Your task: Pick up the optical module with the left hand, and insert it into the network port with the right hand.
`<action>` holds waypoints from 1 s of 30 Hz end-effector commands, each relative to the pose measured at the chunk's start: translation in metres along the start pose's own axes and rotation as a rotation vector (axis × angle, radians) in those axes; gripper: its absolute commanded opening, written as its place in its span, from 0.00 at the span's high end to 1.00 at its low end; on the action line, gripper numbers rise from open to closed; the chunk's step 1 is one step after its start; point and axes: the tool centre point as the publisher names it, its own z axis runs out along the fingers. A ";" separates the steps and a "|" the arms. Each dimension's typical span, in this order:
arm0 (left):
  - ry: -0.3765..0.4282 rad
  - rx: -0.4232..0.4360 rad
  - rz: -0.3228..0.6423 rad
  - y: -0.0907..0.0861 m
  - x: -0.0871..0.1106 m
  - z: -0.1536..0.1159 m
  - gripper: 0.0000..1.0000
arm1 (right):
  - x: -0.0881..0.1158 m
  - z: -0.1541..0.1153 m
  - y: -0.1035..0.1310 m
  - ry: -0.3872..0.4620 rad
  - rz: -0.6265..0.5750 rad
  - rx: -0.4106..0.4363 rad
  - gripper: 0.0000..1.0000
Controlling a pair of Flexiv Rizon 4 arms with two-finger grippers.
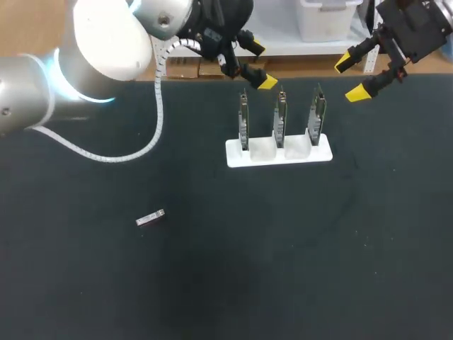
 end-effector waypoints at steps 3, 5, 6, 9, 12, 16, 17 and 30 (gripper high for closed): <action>0.144 -0.149 -0.074 -0.048 0.016 -0.049 0.00 | 0.000 0.000 0.002 0.001 0.000 0.005 0.00; 0.170 -0.183 -0.121 -0.059 0.027 -0.060 0.00 | 0.000 0.000 0.002 0.001 0.000 0.005 0.00; 0.191 -0.196 -0.130 -0.065 0.032 -0.064 0.00 | 0.000 0.000 0.002 0.001 0.000 0.005 0.00; 0.268 -0.228 -0.210 -0.079 0.054 -0.074 0.00 | 0.000 0.000 0.002 0.001 0.000 0.005 0.00; 0.310 -0.231 -0.245 -0.092 0.074 -0.081 0.00 | 0.000 0.000 0.002 0.001 0.000 0.005 0.00; 0.357 -0.223 -0.271 -0.108 0.097 -0.091 0.00 | 0.000 0.000 0.002 0.001 0.000 0.005 0.00; 0.379 -0.215 -0.278 -0.111 0.102 -0.093 0.00 | 0.000 0.000 0.002 0.001 0.000 0.005 0.00; 0.581 -0.026 -0.322 -0.123 0.161 -0.099 0.00 | 0.000 0.000 0.002 0.001 0.000 0.005 0.00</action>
